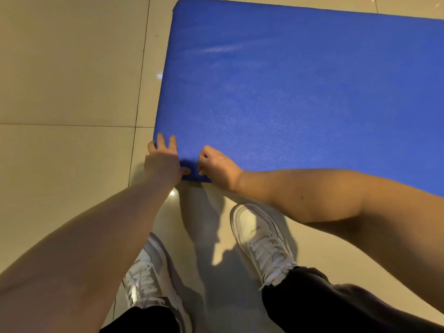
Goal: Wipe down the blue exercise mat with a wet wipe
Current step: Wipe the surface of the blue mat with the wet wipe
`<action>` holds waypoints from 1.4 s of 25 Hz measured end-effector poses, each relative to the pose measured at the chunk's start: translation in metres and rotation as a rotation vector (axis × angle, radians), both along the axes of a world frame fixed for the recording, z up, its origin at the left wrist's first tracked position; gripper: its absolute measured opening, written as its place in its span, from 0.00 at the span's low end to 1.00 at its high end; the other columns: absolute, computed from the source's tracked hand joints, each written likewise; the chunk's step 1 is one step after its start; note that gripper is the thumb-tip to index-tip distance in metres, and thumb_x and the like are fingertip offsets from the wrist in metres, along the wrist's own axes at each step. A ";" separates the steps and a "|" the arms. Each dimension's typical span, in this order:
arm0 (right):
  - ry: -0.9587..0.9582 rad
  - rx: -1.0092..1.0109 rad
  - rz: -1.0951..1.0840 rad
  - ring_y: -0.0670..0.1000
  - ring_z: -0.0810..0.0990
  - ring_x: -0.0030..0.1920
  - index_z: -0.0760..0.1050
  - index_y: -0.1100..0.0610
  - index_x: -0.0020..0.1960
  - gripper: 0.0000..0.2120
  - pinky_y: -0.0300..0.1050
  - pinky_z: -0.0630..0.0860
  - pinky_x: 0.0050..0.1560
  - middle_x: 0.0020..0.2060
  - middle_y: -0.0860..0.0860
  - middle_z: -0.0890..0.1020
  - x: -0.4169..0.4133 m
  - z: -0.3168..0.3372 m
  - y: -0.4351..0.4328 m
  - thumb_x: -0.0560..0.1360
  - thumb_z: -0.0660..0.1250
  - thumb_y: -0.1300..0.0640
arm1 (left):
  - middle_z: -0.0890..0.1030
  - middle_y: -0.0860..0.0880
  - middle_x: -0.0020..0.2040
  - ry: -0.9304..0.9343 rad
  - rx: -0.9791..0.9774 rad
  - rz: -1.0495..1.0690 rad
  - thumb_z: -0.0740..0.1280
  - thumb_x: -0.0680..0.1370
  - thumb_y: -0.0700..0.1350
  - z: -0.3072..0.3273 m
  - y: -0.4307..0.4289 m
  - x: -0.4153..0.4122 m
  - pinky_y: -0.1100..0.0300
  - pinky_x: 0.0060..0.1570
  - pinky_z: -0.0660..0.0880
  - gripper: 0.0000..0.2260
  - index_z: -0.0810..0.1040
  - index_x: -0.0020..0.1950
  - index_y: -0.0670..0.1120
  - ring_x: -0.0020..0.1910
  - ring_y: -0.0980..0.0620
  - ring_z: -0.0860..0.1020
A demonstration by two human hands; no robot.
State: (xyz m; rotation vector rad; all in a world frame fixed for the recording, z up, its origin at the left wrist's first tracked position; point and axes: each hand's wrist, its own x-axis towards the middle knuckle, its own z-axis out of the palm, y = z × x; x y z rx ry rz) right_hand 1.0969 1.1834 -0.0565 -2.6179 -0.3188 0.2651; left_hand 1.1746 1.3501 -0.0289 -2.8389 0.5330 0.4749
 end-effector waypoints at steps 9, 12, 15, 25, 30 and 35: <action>0.023 0.010 0.084 0.50 0.63 0.44 0.78 0.57 0.43 0.10 0.47 0.70 0.42 0.45 0.50 0.72 -0.013 0.005 -0.040 0.68 0.68 0.70 | 0.58 0.41 0.77 0.104 0.048 0.050 0.72 0.72 0.66 0.000 -0.009 0.005 0.53 0.60 0.77 0.47 0.52 0.81 0.48 0.71 0.38 0.64; 0.055 -0.025 -0.017 0.53 0.69 0.46 0.81 0.59 0.48 0.13 0.42 0.67 0.43 0.48 0.53 0.75 -0.029 0.006 -0.098 0.68 0.70 0.72 | 0.57 0.41 0.78 0.112 0.054 0.048 0.72 0.72 0.67 0.002 -0.009 0.005 0.53 0.61 0.76 0.48 0.51 0.82 0.48 0.72 0.38 0.63; 0.065 -0.084 -0.163 0.57 0.73 0.49 0.83 0.61 0.51 0.11 0.40 0.67 0.46 0.49 0.55 0.76 -0.044 0.006 -0.133 0.71 0.70 0.72 | 0.60 0.40 0.77 0.062 0.054 0.001 0.72 0.72 0.67 0.001 -0.008 0.004 0.53 0.59 0.77 0.48 0.54 0.82 0.47 0.69 0.38 0.66; 0.039 0.110 -0.184 0.62 0.74 0.49 0.76 0.55 0.44 0.05 0.58 0.74 0.51 0.46 0.57 0.76 0.020 0.009 -0.014 0.72 0.65 0.64 | 0.61 0.42 0.72 0.212 0.055 0.097 0.73 0.72 0.65 0.007 -0.015 0.020 0.51 0.55 0.76 0.42 0.59 0.77 0.49 0.68 0.39 0.64; 0.064 0.082 -0.115 0.60 0.74 0.48 0.75 0.61 0.46 0.06 0.54 0.75 0.49 0.48 0.54 0.73 0.002 0.007 -0.067 0.72 0.66 0.70 | 0.64 0.44 0.72 0.109 -0.082 0.063 0.76 0.69 0.65 0.009 -0.025 0.029 0.50 0.53 0.75 0.37 0.71 0.68 0.43 0.70 0.40 0.65; 0.071 0.039 -0.432 0.57 0.73 0.50 0.78 0.64 0.52 0.08 0.43 0.72 0.49 0.51 0.57 0.74 -0.013 0.009 -0.130 0.73 0.67 0.70 | 0.58 0.44 0.77 0.153 0.004 0.025 0.74 0.70 0.65 0.006 -0.033 0.033 0.49 0.60 0.75 0.45 0.57 0.78 0.47 0.74 0.38 0.60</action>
